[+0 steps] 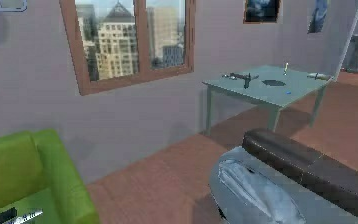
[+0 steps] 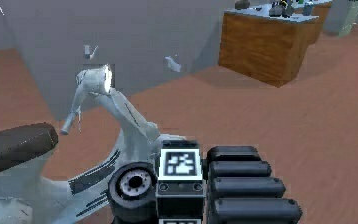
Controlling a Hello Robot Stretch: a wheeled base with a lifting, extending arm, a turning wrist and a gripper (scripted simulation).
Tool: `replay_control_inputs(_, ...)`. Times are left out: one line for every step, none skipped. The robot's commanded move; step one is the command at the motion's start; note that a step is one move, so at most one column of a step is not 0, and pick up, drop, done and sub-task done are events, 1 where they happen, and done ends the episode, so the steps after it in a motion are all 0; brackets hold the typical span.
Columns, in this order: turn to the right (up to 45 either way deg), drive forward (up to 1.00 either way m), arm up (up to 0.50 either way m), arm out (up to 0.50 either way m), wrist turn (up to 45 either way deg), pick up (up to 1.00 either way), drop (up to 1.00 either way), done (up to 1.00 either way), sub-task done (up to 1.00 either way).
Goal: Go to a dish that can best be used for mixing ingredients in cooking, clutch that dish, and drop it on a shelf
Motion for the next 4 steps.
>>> replay_control_inputs(-45.0, 0.00, 0.00, 0.00, 0.0, 0.00, 0.00, 0.00, 0.00)
replay_control_inputs(45.0, 0.00, 0.00, 0.00, 0.0, 0.00, 0.00, 0.00, 0.00)
replay_control_inputs(45.0, 0.00, 0.00, 0.00, 0.0, 0.00, 0.00, 0.00, 0.00)
replay_control_inputs(6.0, 0.00, 0.00, 0.00, 0.0, 0.00, 0.00, 0.00, 0.00)
